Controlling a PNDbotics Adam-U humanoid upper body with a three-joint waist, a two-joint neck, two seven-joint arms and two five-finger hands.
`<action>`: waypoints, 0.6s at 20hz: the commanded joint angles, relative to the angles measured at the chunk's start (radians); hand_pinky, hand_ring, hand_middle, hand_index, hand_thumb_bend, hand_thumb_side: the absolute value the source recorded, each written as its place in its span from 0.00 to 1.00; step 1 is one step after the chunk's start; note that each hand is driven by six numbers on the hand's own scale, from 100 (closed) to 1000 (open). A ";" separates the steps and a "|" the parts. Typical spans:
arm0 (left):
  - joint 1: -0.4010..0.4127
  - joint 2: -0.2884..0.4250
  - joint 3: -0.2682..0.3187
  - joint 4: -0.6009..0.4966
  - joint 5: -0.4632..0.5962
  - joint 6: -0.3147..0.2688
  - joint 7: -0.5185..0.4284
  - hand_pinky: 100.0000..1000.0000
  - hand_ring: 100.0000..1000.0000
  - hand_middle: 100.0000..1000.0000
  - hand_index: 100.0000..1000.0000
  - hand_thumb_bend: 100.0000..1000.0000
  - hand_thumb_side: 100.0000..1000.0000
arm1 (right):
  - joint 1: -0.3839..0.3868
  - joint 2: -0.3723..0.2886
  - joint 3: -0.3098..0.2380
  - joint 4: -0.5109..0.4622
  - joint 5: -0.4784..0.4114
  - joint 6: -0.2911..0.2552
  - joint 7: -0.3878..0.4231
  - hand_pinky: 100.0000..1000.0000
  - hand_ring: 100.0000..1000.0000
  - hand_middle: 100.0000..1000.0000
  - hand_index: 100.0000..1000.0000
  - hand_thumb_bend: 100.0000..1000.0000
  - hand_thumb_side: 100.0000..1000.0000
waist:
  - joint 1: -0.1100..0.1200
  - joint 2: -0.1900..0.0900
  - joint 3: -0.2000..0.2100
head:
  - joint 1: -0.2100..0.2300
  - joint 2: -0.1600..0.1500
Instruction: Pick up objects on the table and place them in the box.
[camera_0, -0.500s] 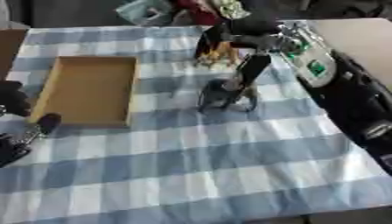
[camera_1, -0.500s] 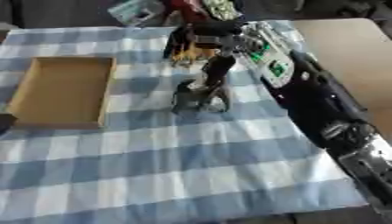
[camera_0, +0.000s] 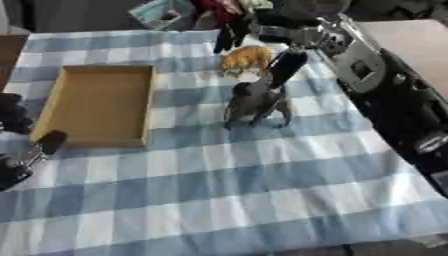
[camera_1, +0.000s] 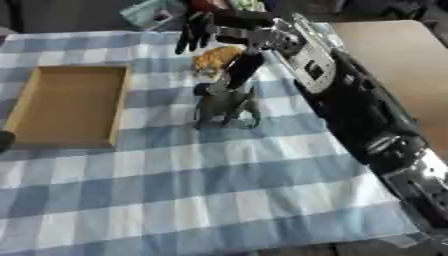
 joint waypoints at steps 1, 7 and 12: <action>-0.004 0.021 0.005 -0.010 -0.001 -0.001 0.001 0.48 0.49 0.46 0.64 0.78 0.23 | -0.020 -0.023 -0.012 -0.027 -0.014 0.007 0.003 0.69 0.72 0.73 0.79 0.36 0.31 | 0.002 -0.020 -0.002 | -0.002 -0.011; -0.005 0.022 0.006 -0.010 -0.002 -0.001 0.002 0.48 0.49 0.46 0.64 0.78 0.23 | 0.003 -0.029 0.009 -0.019 0.009 -0.003 0.031 0.69 0.73 0.73 0.79 0.37 0.33 | 0.001 -0.019 -0.003 | 0.001 -0.012; -0.006 0.022 0.006 -0.010 -0.002 -0.002 0.002 0.48 0.49 0.46 0.64 0.78 0.23 | 0.028 -0.033 0.025 -0.001 0.041 -0.018 0.048 0.69 0.73 0.73 0.79 0.38 0.35 | 0.000 -0.018 -0.002 | 0.003 -0.012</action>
